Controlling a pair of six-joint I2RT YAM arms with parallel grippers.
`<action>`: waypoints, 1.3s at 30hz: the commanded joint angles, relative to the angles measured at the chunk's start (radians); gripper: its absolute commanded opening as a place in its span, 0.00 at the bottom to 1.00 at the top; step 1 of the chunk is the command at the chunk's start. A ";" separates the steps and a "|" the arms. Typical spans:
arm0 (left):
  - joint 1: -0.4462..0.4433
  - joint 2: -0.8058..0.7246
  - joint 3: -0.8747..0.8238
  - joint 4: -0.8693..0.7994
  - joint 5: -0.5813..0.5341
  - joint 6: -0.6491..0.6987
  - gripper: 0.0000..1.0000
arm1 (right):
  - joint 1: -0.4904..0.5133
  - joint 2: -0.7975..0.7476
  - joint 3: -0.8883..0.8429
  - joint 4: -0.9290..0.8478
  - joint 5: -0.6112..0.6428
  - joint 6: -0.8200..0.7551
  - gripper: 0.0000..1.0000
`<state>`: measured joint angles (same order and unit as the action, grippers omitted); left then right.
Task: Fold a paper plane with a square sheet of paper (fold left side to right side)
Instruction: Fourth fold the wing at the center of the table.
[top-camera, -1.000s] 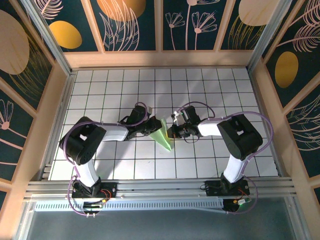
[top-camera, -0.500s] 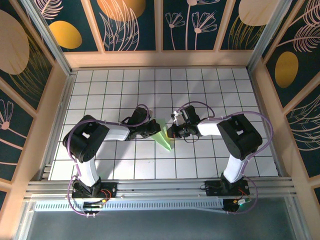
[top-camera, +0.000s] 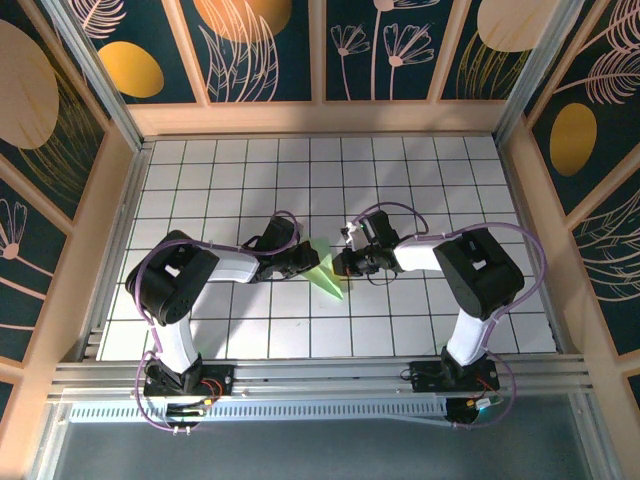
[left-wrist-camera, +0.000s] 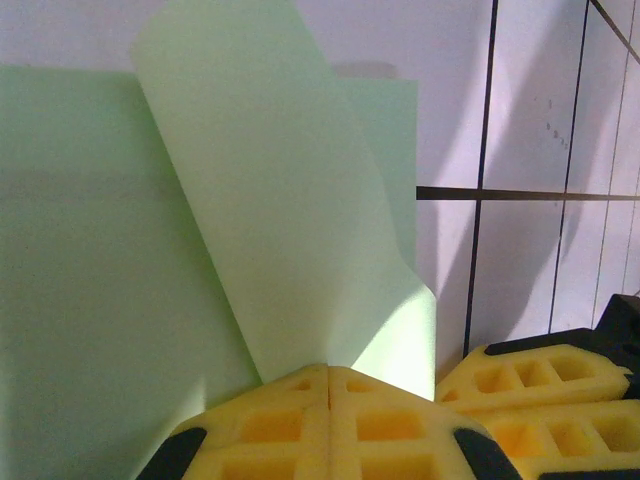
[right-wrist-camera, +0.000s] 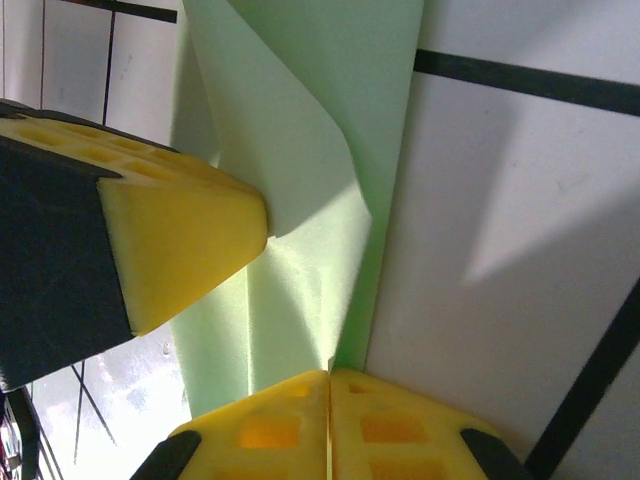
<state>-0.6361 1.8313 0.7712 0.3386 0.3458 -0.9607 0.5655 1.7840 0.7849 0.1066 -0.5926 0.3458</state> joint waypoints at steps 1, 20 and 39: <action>-0.002 0.017 -0.026 -0.071 -0.046 0.029 0.00 | 0.024 0.023 0.019 -0.021 0.045 -0.004 0.13; -0.002 0.016 -0.030 -0.085 -0.065 0.031 0.00 | -0.013 -0.272 -0.058 -0.134 -0.119 -0.004 0.19; -0.002 0.007 -0.029 -0.086 -0.076 0.025 0.00 | 0.073 -0.171 -0.210 0.123 -0.193 0.123 0.00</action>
<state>-0.6418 1.8282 0.7692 0.3370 0.3286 -0.9535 0.6304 1.5963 0.5938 0.1722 -0.7658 0.4458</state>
